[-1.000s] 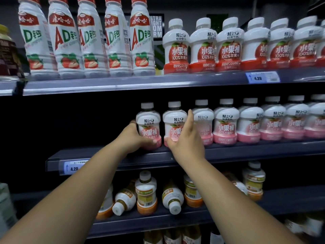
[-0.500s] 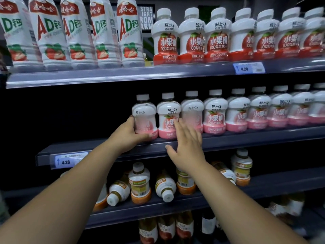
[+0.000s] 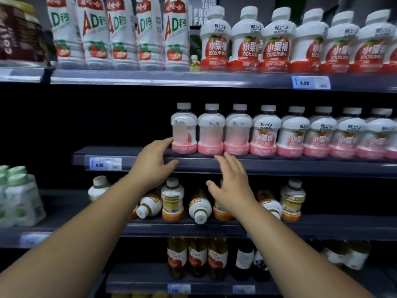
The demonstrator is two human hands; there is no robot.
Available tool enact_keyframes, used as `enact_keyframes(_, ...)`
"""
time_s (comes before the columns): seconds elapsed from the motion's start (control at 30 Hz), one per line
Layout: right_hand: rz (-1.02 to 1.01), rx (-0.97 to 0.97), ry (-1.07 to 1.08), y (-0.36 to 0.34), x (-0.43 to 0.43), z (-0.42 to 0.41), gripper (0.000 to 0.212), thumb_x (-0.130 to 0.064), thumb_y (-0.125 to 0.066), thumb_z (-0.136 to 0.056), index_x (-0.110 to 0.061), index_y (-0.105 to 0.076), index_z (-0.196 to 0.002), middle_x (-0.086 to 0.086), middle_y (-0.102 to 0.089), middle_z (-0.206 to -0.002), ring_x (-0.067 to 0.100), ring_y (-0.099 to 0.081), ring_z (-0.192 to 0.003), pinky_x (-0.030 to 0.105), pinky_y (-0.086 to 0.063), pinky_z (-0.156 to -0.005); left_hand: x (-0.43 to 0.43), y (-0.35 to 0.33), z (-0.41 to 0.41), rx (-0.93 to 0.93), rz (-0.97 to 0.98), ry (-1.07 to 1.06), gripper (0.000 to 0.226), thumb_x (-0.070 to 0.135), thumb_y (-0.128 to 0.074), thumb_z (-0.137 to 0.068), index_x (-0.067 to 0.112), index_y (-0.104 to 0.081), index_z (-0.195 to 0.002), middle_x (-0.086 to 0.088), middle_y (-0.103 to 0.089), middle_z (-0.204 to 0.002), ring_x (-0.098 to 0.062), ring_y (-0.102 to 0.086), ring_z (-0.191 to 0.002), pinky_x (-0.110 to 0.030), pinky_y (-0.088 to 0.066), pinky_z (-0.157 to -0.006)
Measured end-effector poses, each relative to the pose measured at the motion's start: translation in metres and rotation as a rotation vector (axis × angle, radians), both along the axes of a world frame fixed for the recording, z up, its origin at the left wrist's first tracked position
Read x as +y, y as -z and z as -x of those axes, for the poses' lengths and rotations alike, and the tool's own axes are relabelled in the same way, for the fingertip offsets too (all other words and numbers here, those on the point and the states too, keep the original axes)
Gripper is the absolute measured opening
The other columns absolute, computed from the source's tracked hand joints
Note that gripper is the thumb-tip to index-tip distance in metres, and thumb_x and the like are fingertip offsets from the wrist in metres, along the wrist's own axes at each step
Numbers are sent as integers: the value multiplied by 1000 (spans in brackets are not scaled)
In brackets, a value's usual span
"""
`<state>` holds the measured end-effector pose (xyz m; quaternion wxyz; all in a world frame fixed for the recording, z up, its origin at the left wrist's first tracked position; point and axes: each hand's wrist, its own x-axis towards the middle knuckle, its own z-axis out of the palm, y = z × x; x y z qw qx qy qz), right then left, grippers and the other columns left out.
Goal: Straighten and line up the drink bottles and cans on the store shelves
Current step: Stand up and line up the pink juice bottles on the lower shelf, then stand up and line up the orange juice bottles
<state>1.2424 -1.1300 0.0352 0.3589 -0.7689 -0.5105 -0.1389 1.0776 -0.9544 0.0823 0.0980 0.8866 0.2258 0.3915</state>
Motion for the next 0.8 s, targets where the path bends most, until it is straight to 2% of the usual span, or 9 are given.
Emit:
enact_keyframes(0.1, 23, 43, -77, 14, -7, 11, 69, -42, -60, -92, -29, -29, -152, -2, -18, -163, 16, -8, -150, 41, -15, -122, -20, 32, 21, -40, -8, -39, 59, 32, -68, -87, 25, -46, -141, 1, -51, -137, -20, -46, -126, -37, -39, -103)
enact_keyframes(0.27, 86, 110, -201, 45, -17, 33, 64, -35, -62, -93, -25, -34, -150, -3, -26, -159, 16, -22, -145, 27, -20, -113, -45, 85, 48, 8, 141, -46, 55, 27, -70, -87, 20, -50, -138, -1, -52, -134, -18, -52, -118, -25, -37, -95)
enact_keyframes(0.33, 103, 140, -232, 54, -19, 43, 62, -34, -63, -93, -25, -36, -148, -5, -31, -155, 16, -30, -140, 24, -27, -107, -50, 100, 58, 15, 183, -62, 53, 28, -70, -87, 22, -51, -136, -1, -53, -132, -18, -50, -120, -27, -39, -95)
enact_keyframes(0.47, 135, 179, -248, 65, -11, 62, 59, -37, -63, -93, -30, -38, -145, -8, -37, -149, 16, -40, -130, 28, -36, -95, -49, 122, 81, 18, 280, -61, 51, 31, -68, -88, 26, -50, -135, 1, -51, -133, -17, -49, -122, -36, -47, -94)
enact_keyframes(0.6, 152, 178, -254, 71, 16, 85, 57, -39, -63, -92, -31, -40, -143, -8, -41, -145, 15, -44, -125, 30, -39, -89, -32, 131, 107, -23, 305, -71, 52, 28, -69, -88, 24, -51, -136, 4, -51, -134, -13, -48, -123, -32, -43, -97)
enact_keyframes(0.7, 150, 199, -267, 76, 47, 110, 54, -36, -66, -89, -29, -46, -139, -6, -46, -141, 15, -47, -123, 27, -37, -90, -8, 137, 130, -15, 322, -79, 53, 28, -70, -88, 23, -51, -137, 8, -50, -129, -7, -48, -115, -25, -39, -92)
enact_keyframes(0.8, 118, 200, -254, 82, 86, 135, 50, -32, -70, -85, -27, -53, -133, -4, -53, -134, 17, -50, -120, 27, -38, -91, 29, 143, 155, -9, 323, -70, 51, 24, -71, -86, 22, -53, -134, 9, -51, -123, -11, -52, -114, -25, -39, -92)
